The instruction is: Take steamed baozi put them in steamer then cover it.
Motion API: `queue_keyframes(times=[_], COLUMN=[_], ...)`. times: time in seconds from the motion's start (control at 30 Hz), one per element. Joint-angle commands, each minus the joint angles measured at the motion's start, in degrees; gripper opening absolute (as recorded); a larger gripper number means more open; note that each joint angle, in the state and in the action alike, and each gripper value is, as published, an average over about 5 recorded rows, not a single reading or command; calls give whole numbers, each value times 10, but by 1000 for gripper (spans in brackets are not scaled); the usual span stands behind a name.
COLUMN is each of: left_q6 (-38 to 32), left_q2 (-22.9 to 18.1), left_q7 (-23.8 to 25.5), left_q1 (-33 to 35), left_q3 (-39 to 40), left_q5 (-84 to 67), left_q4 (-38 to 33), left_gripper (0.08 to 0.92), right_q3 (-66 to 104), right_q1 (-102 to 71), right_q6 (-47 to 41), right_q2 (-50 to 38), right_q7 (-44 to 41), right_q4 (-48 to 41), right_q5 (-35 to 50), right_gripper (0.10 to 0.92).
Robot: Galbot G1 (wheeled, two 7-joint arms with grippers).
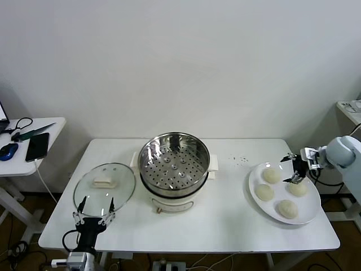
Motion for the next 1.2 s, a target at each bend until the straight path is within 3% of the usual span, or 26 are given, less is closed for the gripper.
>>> queue_keyframes(times=[0.03,0.67,1.2], left_q6=[5,4,-1], left_q2=[1,1,0], left_q7=[-2,-6,-6], left_q1=[-1,-1,-1], left_q3=[-2,-6,-6], left_q5=[-2,8,11], left_q4=[1,13,21], left_gripper=[823,823,823], right_q3=[-132,-82,-61], right_q1=[116,79,77], right_q6=[11,37,49], right_q2=[57,148,175], right_q7=[-34,-7,-1], right_q4=[-98,-215,-244], right_q5=[-34,-96,-122], right_gripper=[823,823,823])
